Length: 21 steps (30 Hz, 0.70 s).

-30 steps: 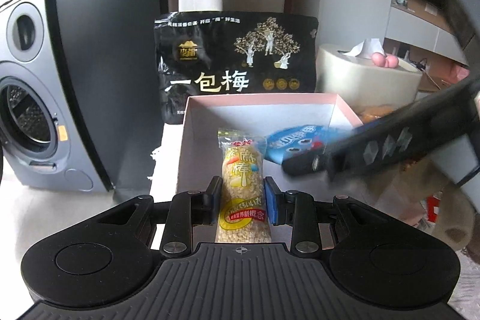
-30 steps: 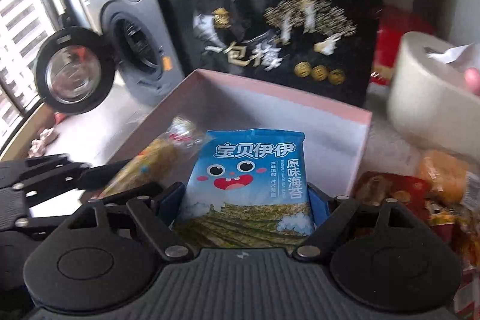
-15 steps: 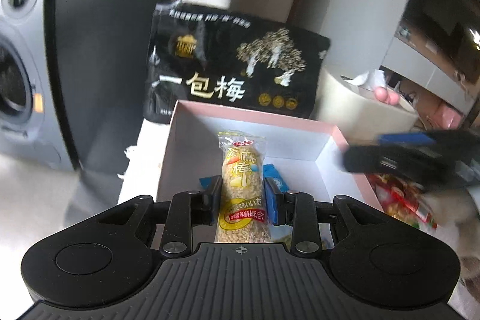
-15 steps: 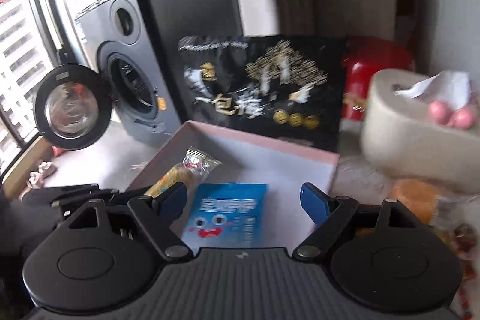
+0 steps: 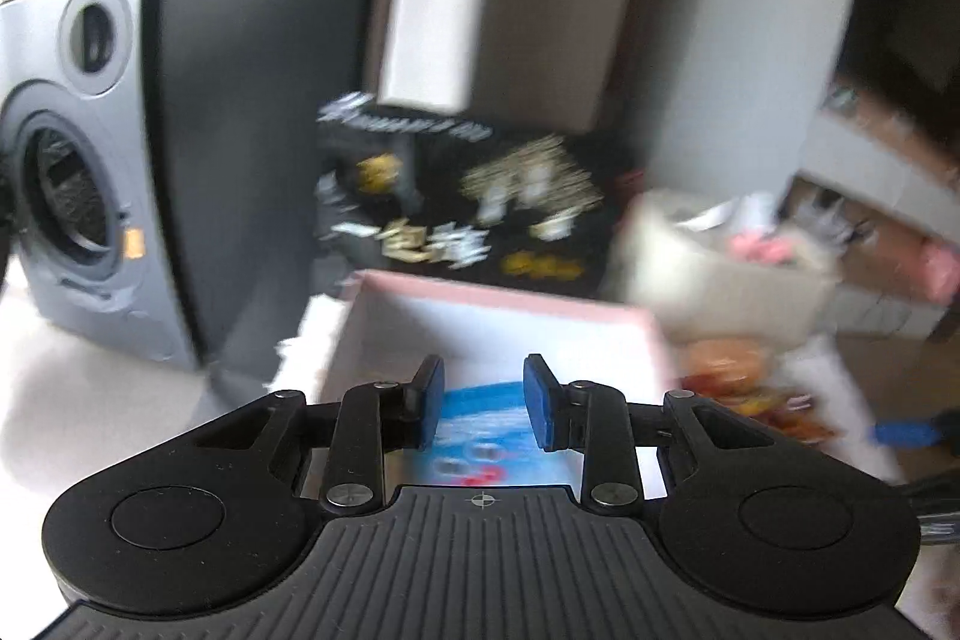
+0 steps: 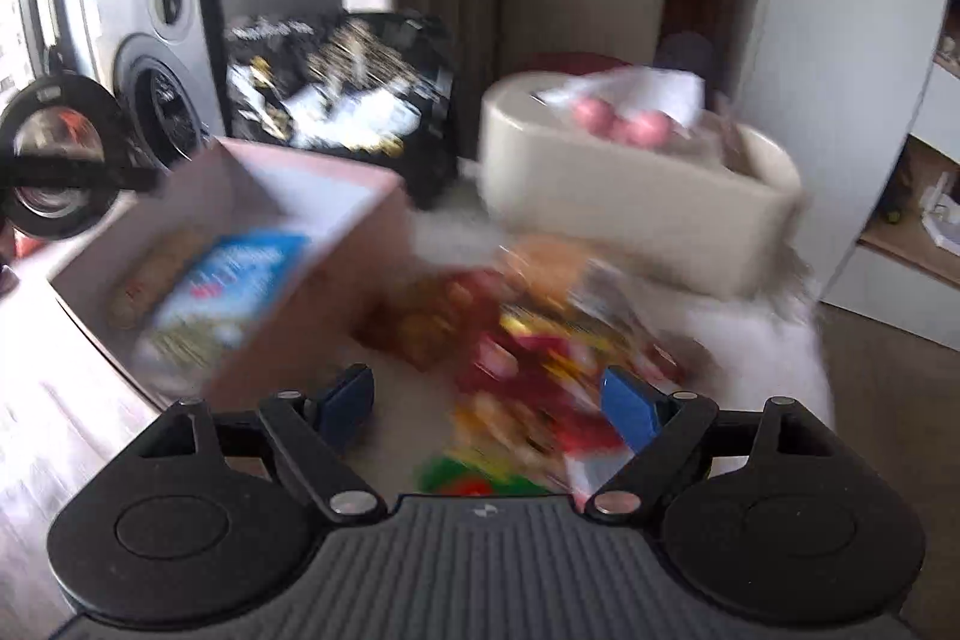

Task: Organize snacks
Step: 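Open the left tool over the pink box while the right tool releases the seaweed bag, then grasp the brown barcode snack bar with the left tool while the right tool approaches the red packet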

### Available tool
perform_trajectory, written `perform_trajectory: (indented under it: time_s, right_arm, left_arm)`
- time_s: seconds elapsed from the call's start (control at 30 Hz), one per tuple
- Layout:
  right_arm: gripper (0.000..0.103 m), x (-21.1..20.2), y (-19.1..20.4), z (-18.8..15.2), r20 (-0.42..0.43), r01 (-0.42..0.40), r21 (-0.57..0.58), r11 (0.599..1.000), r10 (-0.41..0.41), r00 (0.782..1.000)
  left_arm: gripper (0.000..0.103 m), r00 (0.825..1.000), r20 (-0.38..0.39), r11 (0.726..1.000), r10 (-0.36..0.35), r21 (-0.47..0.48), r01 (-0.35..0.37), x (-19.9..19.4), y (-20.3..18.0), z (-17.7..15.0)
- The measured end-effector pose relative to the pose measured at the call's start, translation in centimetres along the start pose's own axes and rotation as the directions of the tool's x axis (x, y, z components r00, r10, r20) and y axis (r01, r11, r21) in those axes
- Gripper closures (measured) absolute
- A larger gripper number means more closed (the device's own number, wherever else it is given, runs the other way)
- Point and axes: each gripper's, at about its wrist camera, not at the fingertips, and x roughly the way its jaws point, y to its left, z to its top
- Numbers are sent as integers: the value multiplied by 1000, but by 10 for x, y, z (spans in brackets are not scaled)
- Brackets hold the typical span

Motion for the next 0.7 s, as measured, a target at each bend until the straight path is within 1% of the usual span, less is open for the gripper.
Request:
perform_trajectory:
  time_s: [0.07,0.13,0.17,0.23,0.3,0.37,0.4,0.47,0.5,0.57,0.63,0.7]
  right_arm:
    - [20,-2,-15,-12,-18,-14,32,999,14,1000]
    - [20,-6,-26,-24,-21,-47,61,997,48,999]
    - [20,-8,-30,-30,-19,-58,65,996,59,998]
    - [20,-12,-35,-44,-15,-63,60,996,64,998]
    - [20,-15,-35,-56,-12,-75,38,996,75,997]
    - [20,-19,-31,-64,-8,-91,16,996,92,996]
    - [20,-20,-28,-68,-6,-106,15,994,106,994]
    - [21,-20,-20,-68,4,-146,5,989,146,989]
    - [23,-20,-15,-68,17,-167,-6,986,167,986]
    - [31,-19,-2,-64,35,-200,-23,980,200,979]
    - [35,-14,14,-57,34,-248,-51,967,250,968]
    - [36,-7,32,-52,26,-285,-86,955,288,957]
  left_arm:
    - [70,997,27,997,-70,22,69,-18,-20,-13]
    - [70,988,32,986,-154,66,152,-31,-43,-28]
    - [70,981,19,977,-193,90,191,-33,-54,-36]
    - [70,965,-39,955,-259,138,262,-33,-80,-54]
    - [70,957,-89,945,-277,154,288,-28,-98,-69]
    - [70,960,-120,951,-251,152,268,-20,-107,-87]
    - [70,967,-124,958,-222,157,240,-16,-109,-95]
    - [70,980,-136,973,-142,161,164,-11,-105,-106]
    - [70,983,-146,980,-115,145,137,-10,-99,-109]
    - [70,983,-165,992,-85,81,99,-11,-82,-113]
    - [70,984,-170,998,-55,29,61,-15,-64,-113]
    - [70,985,-170,999,-40,-10,39,-16,-50,-114]
